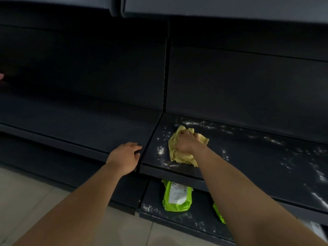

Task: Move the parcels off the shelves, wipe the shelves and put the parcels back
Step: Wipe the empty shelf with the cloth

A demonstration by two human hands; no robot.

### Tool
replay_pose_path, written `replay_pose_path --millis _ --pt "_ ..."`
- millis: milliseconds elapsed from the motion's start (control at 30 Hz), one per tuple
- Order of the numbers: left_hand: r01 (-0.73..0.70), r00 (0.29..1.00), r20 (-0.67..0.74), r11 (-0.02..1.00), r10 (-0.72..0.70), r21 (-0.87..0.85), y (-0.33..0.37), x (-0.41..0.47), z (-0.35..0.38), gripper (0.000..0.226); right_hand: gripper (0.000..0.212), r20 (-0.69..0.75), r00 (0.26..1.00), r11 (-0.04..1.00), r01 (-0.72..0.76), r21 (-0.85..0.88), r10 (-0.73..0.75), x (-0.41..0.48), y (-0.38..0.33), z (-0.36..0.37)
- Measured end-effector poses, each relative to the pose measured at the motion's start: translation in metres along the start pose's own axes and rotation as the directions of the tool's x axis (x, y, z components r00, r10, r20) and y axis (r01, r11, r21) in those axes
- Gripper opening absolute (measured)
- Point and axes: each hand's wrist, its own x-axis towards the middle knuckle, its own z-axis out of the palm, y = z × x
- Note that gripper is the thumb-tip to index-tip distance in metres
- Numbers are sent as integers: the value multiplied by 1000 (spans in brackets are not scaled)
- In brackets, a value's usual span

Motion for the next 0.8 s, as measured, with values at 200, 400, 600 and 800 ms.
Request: replay_pose_path --millis 200,400,600,800 --pt "-34 999 -41 997 31 -67 -10 -3 9 44 59 -6 990 989 144 44 -144 21 -14 -6" --pt "-28 998 -65 993 20 -118 -13 1 9 44 68 -21 968 966 252 52 -251 29 -34 -6" --pt "-10 999 -38 988 4 -151 -12 1 8 45 54 -64 922 901 388 195 -383 16 -40 20" --pt "10 999 -29 968 -18 -251 -12 -3 10 45 48 -145 894 876 445 186 -423 -12 -36 41"
